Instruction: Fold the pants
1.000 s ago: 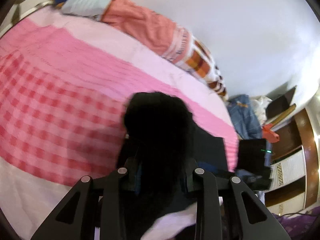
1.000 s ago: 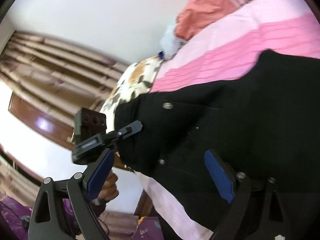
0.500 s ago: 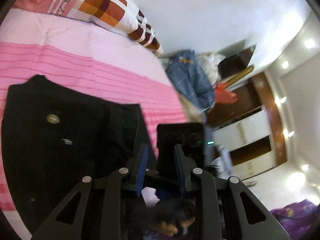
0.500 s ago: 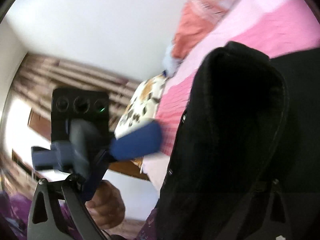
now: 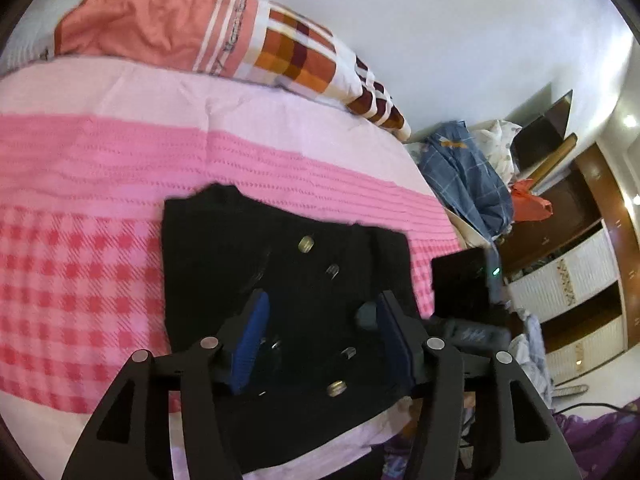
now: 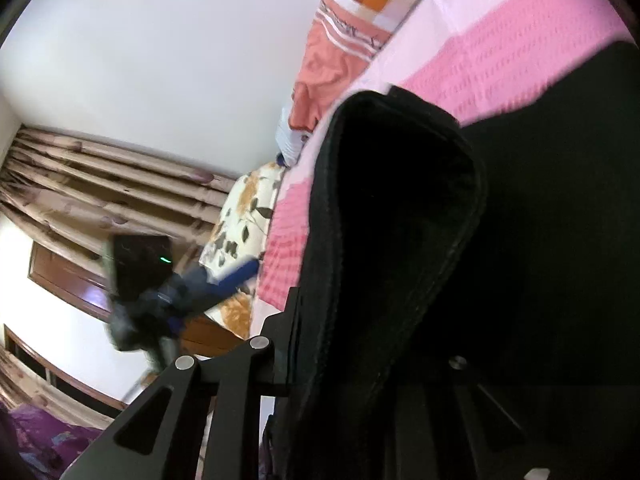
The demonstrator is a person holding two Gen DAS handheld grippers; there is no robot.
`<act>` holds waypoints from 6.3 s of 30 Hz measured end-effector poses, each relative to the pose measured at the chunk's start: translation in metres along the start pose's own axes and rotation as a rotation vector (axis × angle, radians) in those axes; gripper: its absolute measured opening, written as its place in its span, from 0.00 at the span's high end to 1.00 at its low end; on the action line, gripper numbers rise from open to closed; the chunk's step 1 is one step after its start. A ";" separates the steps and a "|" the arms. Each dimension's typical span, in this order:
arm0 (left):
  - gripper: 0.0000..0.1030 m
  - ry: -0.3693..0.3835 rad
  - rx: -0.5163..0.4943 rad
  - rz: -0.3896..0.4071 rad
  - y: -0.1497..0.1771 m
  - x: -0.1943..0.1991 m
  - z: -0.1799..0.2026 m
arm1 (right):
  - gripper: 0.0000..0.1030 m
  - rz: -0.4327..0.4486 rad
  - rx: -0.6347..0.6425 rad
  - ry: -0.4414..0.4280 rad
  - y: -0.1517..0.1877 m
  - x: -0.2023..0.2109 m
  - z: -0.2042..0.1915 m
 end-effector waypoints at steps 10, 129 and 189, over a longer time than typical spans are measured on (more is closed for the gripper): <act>0.43 -0.003 -0.014 -0.046 0.014 -0.068 -0.001 | 0.77 -0.037 -0.058 0.143 -0.020 0.055 0.067; 0.12 -0.648 -0.334 0.009 0.040 -0.041 0.009 | 0.21 0.147 -0.010 0.618 0.036 0.124 0.035; 0.03 -0.457 -0.237 -0.098 0.022 -0.085 -0.028 | 0.00 0.151 0.215 0.518 -0.007 0.075 0.045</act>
Point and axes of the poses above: each gripper's, at about its wrist camera, not at the fingertips, and x roughly against the way its jaws point, z to its right, y to its underside, the point moved 2 cm from there along -x, roughly the way its jaws point, and after that the axes turned 12 degrees about y, right-handed, at the moved point
